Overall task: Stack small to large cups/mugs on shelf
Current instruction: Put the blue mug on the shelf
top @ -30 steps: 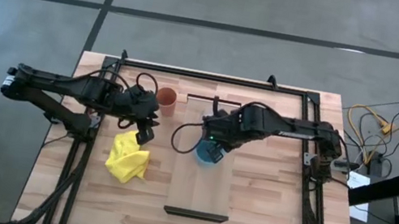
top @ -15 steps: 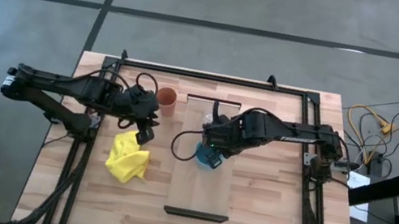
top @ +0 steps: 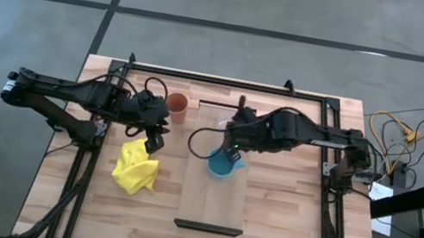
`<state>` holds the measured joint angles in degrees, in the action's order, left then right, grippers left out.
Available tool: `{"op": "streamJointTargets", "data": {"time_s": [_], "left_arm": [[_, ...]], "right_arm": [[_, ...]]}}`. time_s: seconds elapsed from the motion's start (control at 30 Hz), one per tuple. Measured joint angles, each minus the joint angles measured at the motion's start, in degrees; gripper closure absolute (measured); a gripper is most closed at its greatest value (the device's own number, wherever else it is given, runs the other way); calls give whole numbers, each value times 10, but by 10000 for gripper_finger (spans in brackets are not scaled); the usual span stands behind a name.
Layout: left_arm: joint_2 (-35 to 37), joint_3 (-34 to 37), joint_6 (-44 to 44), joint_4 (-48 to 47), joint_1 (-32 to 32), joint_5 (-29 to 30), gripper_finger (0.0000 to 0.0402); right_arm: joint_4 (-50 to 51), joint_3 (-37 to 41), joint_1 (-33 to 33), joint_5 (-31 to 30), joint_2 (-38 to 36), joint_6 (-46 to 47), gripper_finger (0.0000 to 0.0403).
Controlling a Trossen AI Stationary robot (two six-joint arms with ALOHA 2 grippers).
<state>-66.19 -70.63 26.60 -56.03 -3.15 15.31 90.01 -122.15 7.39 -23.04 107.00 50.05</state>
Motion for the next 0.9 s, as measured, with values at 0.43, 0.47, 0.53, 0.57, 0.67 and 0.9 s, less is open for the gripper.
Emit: {"op": "streamJointTargets", "data": {"time_s": [0.43, 0.47, 0.53, 0.57, 0.67, 0.9], "left_arm": [[-11, 0, -142, 1, 31, 32, 300], [-14, 0, -163, 5, 31, 32, 300], [-20, -1, -197, 9, 31, 32, 300], [-22, -2, -203, 13, 31, 31, 300], [-29, -6, -191, 23, 31, 31, 300], [-31, -6, -179, 29, 32, 35, 300]], "right_arm": [[-7, -45, -4, -27, -31, -4, 394], [-7, -45, -4, -27, -31, -5, 394], [-7, -45, -4, -26, -31, -5, 394], [-7, -45, -4, -23, -31, -5, 394], [-1, -45, -4, 10, -31, 0, 394], [-1, -4, 0, 54, -29, 46, 394]]}}
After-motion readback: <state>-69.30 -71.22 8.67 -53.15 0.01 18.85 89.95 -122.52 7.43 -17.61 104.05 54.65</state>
